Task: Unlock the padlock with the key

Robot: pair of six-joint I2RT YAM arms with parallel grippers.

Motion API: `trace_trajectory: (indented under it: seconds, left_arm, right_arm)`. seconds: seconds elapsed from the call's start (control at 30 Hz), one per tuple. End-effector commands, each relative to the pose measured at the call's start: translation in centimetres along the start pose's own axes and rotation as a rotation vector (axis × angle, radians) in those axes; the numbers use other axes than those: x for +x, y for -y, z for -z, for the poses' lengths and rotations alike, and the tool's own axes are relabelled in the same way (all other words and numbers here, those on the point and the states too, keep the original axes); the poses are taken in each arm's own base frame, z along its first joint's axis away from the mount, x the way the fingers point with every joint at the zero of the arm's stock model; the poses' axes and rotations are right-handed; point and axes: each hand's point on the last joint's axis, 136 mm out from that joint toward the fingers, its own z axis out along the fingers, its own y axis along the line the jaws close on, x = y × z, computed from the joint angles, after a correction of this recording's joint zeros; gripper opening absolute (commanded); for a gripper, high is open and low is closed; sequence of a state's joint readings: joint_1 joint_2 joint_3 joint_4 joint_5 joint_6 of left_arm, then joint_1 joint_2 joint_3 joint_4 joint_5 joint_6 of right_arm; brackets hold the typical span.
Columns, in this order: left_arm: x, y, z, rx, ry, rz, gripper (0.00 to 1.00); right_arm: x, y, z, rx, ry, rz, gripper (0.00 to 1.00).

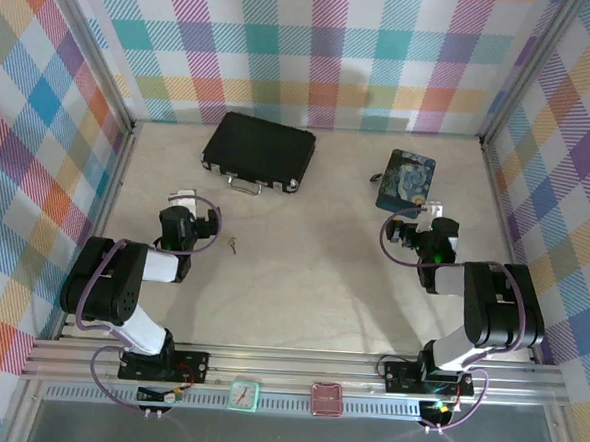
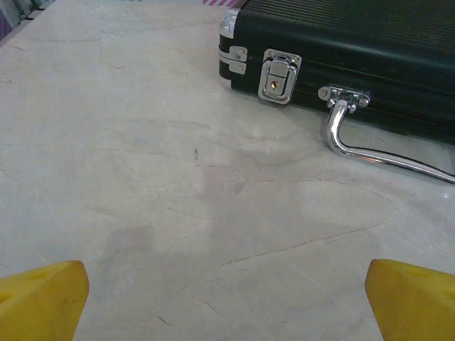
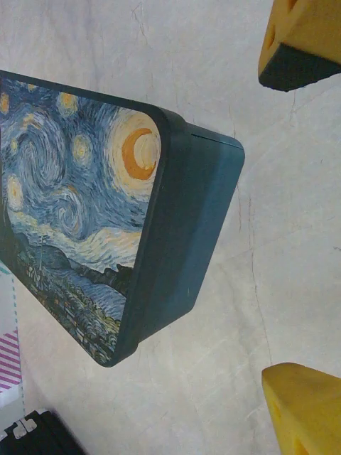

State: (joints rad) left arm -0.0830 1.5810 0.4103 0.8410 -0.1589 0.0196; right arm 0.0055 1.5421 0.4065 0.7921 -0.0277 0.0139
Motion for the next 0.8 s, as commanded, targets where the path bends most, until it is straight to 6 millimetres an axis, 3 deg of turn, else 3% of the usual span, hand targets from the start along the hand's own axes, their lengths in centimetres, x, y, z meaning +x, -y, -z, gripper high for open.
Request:
trace_trajectory:
  seconds: [0.0,0.77]
  left_arm:
    - [-0.61,-0.03,0.02,-0.008,0.023,0.001,0.99]
    - [-0.68,-0.05,-0.03,-0.002,0.022,0.005,1.00]
  right_arm:
    - [-1.40,-0.05,-0.07,-0.007,0.036,0.011,0.99]
    - [-1.38,-0.08,-0.12,-0.008,0.033,0.008,0.99]
